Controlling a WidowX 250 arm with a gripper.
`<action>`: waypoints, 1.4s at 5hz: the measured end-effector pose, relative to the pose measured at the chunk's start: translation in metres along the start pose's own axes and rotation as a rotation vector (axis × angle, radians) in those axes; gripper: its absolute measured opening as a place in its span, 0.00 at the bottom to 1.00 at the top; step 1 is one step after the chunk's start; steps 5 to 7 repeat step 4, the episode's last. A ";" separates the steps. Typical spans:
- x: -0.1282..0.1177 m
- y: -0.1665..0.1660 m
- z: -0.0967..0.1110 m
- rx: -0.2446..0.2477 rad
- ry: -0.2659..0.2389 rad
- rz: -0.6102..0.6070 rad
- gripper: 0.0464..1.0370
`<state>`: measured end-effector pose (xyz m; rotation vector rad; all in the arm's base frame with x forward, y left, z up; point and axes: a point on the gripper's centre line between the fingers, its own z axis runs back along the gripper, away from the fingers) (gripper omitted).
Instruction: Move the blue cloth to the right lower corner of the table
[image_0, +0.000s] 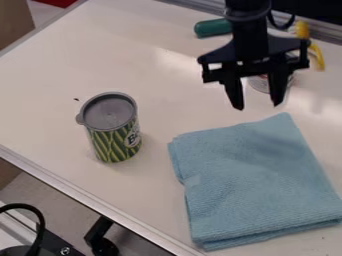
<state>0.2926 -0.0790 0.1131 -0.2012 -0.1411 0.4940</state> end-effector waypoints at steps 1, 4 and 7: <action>0.032 0.009 -0.015 0.134 -0.059 0.060 0.94; 0.086 0.048 -0.022 0.256 -0.170 -0.296 0.96; 0.086 0.048 -0.022 0.256 -0.170 -0.296 0.96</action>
